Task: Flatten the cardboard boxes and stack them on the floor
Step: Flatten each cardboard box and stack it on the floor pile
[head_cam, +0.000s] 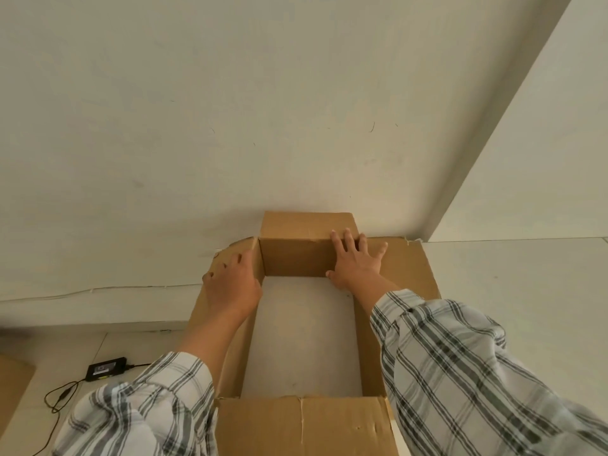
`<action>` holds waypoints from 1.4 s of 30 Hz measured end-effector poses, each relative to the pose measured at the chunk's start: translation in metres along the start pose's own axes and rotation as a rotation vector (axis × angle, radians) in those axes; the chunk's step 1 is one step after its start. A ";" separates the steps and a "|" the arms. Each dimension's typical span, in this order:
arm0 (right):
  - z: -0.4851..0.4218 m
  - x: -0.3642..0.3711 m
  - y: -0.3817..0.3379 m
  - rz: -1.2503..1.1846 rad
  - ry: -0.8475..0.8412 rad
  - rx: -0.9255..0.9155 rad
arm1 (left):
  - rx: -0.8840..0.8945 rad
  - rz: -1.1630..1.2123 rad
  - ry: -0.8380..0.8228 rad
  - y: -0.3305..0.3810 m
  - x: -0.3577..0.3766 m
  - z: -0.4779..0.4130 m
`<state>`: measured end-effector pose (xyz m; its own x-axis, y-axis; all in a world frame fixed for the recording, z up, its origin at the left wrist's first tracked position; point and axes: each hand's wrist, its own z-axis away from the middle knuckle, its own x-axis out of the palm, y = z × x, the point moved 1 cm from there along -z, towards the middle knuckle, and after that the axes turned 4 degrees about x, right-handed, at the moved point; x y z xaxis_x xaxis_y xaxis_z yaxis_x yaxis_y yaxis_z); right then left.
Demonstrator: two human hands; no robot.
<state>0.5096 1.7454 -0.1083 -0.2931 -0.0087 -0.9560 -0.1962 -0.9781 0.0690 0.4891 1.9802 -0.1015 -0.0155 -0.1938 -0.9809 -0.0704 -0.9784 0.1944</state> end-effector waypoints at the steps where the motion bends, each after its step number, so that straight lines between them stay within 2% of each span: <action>1: -0.001 0.001 0.000 -0.004 0.006 -0.001 | -0.002 0.019 -0.003 0.000 0.001 0.001; 4: 0.001 0.000 0.001 0.011 0.018 -0.013 | -0.005 0.073 -0.040 -0.003 0.000 0.005; 8: 0.024 0.004 0.002 0.027 0.070 -0.011 | -0.015 0.069 -0.172 -0.020 -0.007 0.019; 14: 0.083 0.021 0.020 -0.003 0.153 0.075 | -0.417 0.217 -0.203 -0.061 -0.014 0.052; 18: 0.127 0.021 0.036 -0.055 0.154 0.180 | -0.518 0.443 -0.168 -0.076 -0.020 0.079; 24: 0.184 0.029 0.056 -0.184 0.112 0.449 | -0.442 0.386 0.116 -0.064 -0.053 0.110; 29: 0.220 0.036 0.067 -0.236 0.215 0.540 | -0.362 0.403 0.280 -0.039 -0.079 0.134; 33: 0.230 0.017 0.083 -0.389 0.363 0.431 | -0.311 0.441 0.392 -0.011 -0.095 0.153; 38: 0.229 -0.014 0.088 -0.452 0.441 0.145 | -0.313 0.602 0.514 0.042 -0.124 0.165; 42: 0.221 -0.019 0.093 -0.484 0.443 0.114 | -0.132 0.523 0.498 0.092 -0.143 0.175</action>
<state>0.2900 1.7009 -0.0202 0.2602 0.3172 -0.9119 -0.3143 -0.8652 -0.3907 0.3102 1.9303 0.0569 0.4428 -0.6171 -0.6505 -0.0565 -0.7432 0.6667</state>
